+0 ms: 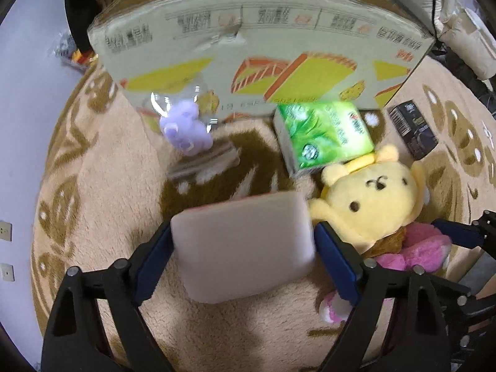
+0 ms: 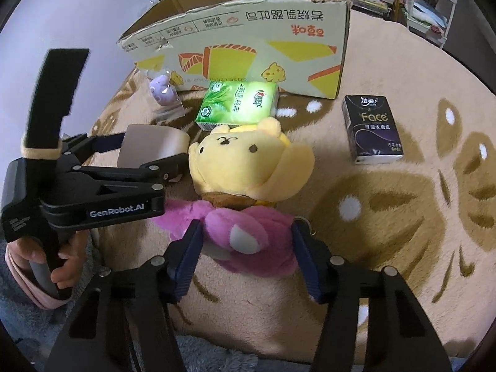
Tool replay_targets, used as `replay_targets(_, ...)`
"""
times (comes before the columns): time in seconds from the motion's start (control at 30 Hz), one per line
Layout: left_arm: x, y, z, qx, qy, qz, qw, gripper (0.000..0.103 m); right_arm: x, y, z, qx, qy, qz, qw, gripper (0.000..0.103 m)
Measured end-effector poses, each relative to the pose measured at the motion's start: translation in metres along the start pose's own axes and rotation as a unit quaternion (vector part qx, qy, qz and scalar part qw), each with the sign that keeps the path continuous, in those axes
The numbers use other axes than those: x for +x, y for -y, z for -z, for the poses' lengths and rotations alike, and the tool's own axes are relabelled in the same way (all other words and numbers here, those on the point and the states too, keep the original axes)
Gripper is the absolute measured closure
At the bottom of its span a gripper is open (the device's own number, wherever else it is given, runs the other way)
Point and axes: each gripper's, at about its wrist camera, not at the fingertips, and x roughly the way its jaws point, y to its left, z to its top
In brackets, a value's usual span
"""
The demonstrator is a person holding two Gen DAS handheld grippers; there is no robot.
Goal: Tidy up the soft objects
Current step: 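Grasp the pink cushion with the left tool while the right tool grasps the pink plush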
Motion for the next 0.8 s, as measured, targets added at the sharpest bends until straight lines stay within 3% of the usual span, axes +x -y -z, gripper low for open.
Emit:
replay_targets(0.17,0.004,-0.008,0.000,-0.016,-0.012,0.020,0.9996,0.021,-0.006,0.002,0.001,-0.003,0.007,0.000,1.000,0.048)
replay_targets(0.4,-0.007,0.001,0.005,0.003,0.004,0.012,0.9999,0.041,-0.022,-0.005,0.000,-0.014,0.053,0.016,0.998,0.057)
replay_targets(0.6,-0.022,-0.003,0.012,-0.004,0.021,0.001,0.9998,0.047,-0.036,-0.011,0.003,-0.027,0.085,0.022,0.996,0.064)
replay_targets(0.67,-0.031,-0.006,0.016,-0.006,0.032,0.001,0.9995,0.049,-0.041,-0.013,0.004,-0.033,0.094,0.022,0.995,0.076)
replay_targets(0.8,-0.043,-0.007,0.019,-0.008,0.048,-0.002,0.9988,0.050,-0.041,-0.015,0.004,-0.035,0.096,0.015,0.995,0.076)
